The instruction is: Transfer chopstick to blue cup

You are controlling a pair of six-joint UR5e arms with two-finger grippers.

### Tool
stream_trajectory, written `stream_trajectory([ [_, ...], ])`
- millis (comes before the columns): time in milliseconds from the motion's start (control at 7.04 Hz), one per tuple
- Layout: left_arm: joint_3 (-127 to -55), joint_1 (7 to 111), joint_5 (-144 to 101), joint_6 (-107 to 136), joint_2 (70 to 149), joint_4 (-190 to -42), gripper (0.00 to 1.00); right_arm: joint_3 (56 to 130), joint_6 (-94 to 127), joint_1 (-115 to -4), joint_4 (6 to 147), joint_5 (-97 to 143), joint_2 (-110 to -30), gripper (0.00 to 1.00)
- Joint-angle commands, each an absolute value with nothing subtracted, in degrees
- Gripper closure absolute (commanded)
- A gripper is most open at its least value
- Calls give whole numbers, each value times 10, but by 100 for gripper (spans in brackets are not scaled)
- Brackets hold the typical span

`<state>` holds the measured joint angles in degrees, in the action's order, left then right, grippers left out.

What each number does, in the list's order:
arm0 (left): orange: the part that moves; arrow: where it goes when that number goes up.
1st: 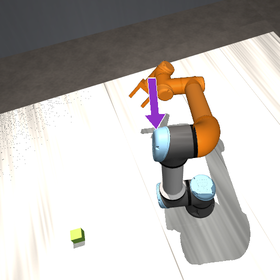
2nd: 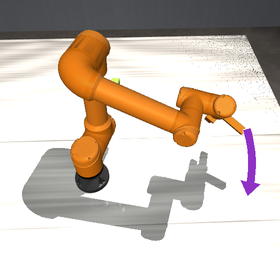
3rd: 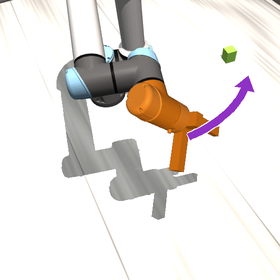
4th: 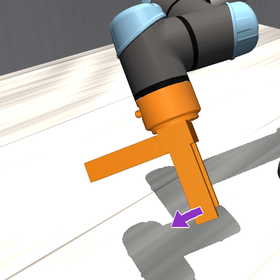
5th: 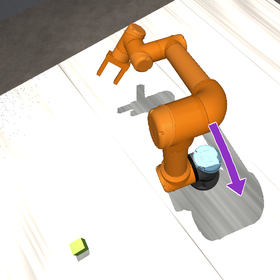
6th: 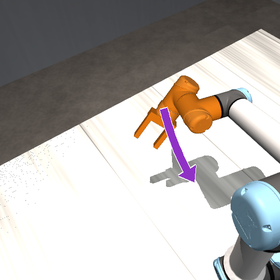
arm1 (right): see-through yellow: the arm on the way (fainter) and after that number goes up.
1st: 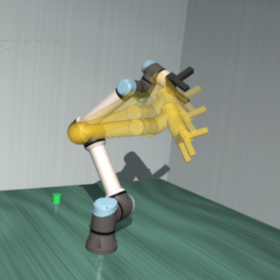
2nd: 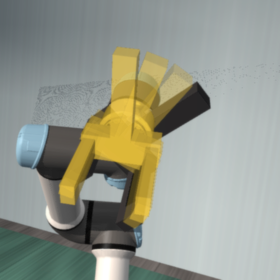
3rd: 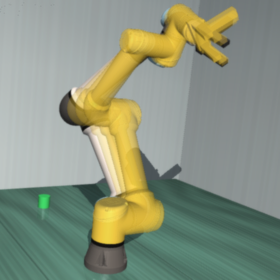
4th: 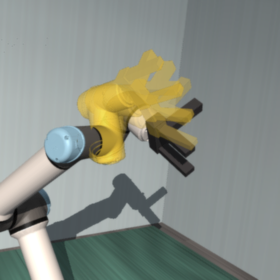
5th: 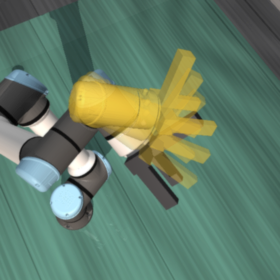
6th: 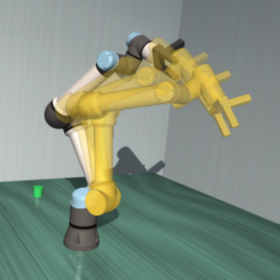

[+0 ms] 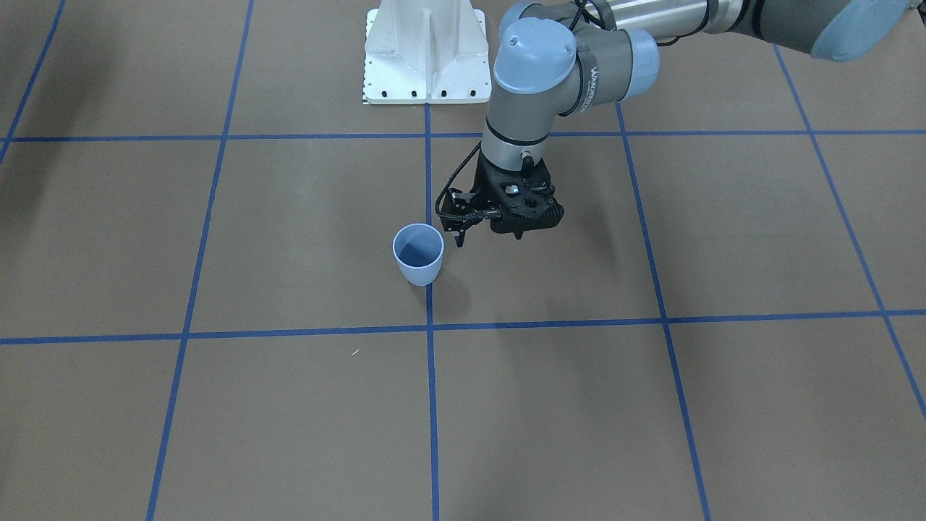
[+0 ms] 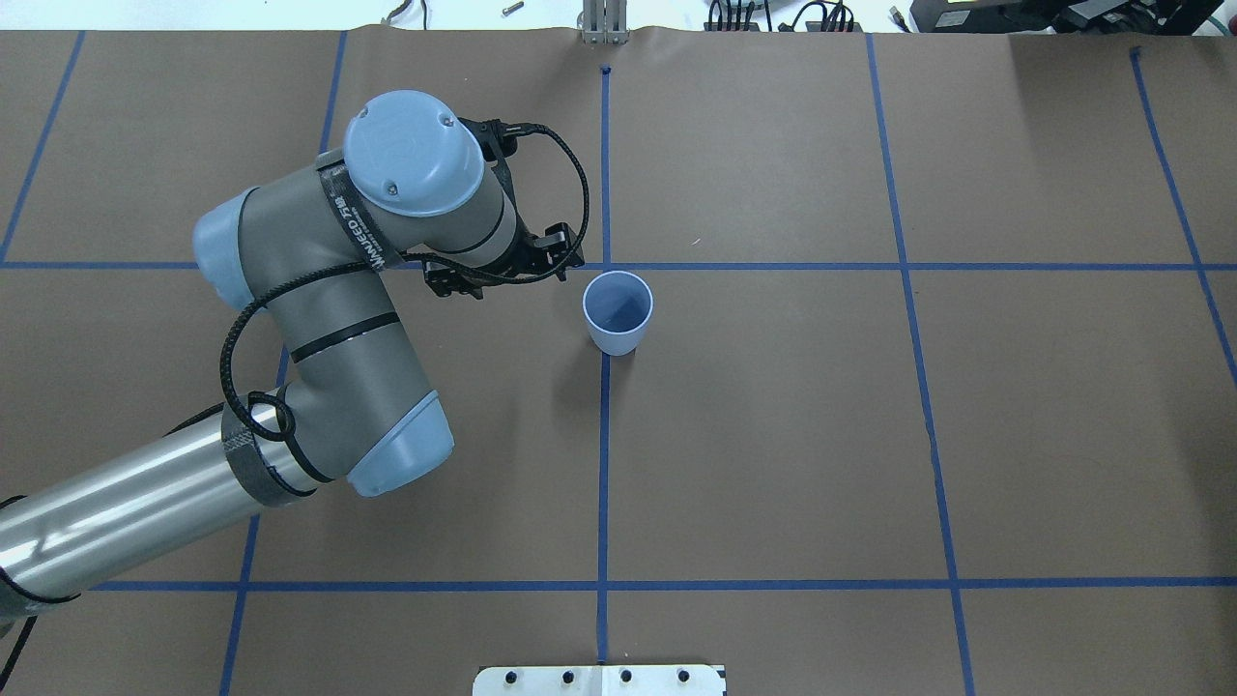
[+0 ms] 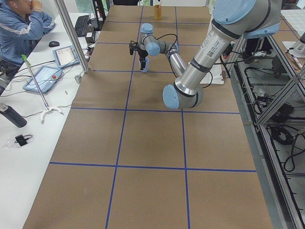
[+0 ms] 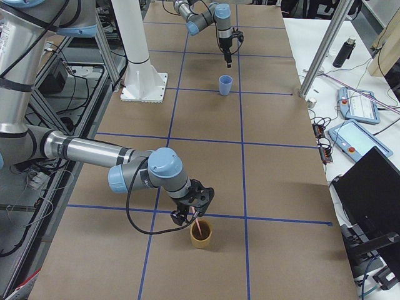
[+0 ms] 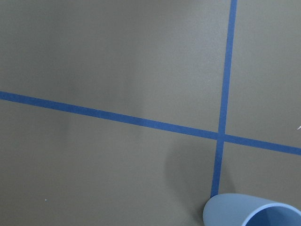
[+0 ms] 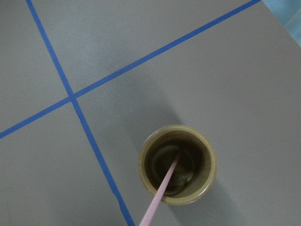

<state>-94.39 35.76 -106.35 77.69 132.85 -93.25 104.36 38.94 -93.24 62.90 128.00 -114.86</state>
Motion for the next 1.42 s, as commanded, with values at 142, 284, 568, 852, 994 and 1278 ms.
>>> stream_trajectory([
  [142, -943, 357, -1063, 780, 1328, -933, 2, 1049, 398, -916, 625, 1250, -1150, 2],
  [284, -943, 356, -1063, 780, 1328, -933, 2, 1056, 418, -905, 625, 1252, -1148, 2],
  [568, -942, 357, -1063, 780, 1328, -933, 2, 1075, 478, -860, 625, 1227, -1150, 2],
  [852, -942, 356, -1063, 780, 1325, -933, 2, 1073, 483, -853, 626, 1221, -1150, 4],
  [994, -943, 356, -1063, 780, 1325, -933, 2, 1071, 482, -846, 628, 1221, -1156, 7],
  [1278, -943, 356, -1063, 780, 1325, -933, 2, 1068, 479, -839, 628, 1217, -1158, 22],
])
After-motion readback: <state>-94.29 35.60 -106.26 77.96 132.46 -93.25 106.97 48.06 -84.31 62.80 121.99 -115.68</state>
